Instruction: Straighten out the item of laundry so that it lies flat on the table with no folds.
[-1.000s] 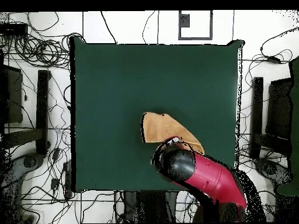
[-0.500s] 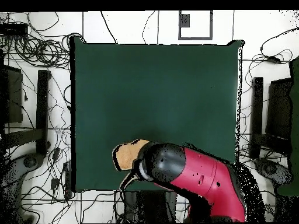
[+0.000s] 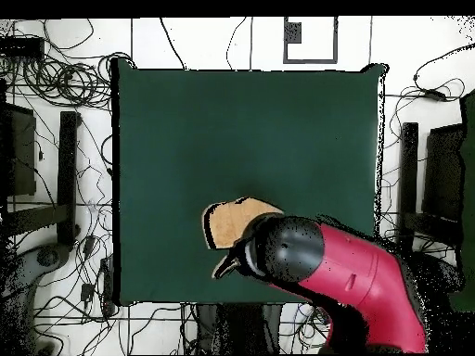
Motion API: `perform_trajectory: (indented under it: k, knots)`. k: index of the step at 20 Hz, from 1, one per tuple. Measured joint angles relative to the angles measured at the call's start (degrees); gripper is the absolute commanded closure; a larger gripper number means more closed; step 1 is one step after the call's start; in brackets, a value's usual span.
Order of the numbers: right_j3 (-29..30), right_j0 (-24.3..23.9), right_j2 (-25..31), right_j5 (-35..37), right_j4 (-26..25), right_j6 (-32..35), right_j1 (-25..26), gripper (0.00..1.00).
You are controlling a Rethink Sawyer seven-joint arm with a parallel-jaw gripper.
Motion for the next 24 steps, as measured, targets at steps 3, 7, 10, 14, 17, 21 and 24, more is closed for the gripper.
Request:
perform_trajectory:
  k: [3,7,10,14,17,21,24]
  knots:
    - [0.0,-1.6,0.0,-5.8,-1.2,0.0,1.7,1.0]
    - [0.0,-4.1,0.2,-17.5,-2.4,0.0,5.7,1.0]
    - [0.2,-5.0,0.3,-22.3,-2.8,0.0,7.7,1.0]
    - [1.0,-6.2,1.0,-27.8,-2.9,0.0,10.8,1.0]
    - [1.3,-5.9,1.0,-27.8,-2.9,0.0,11.8,1.0]
    - [0.4,-3.9,1.0,-19.8,-3.1,0.0,10.8,1.0]
    - [-0.8,-2.5,1.0,-12.3,-3.1,0.0,9.4,1.0]
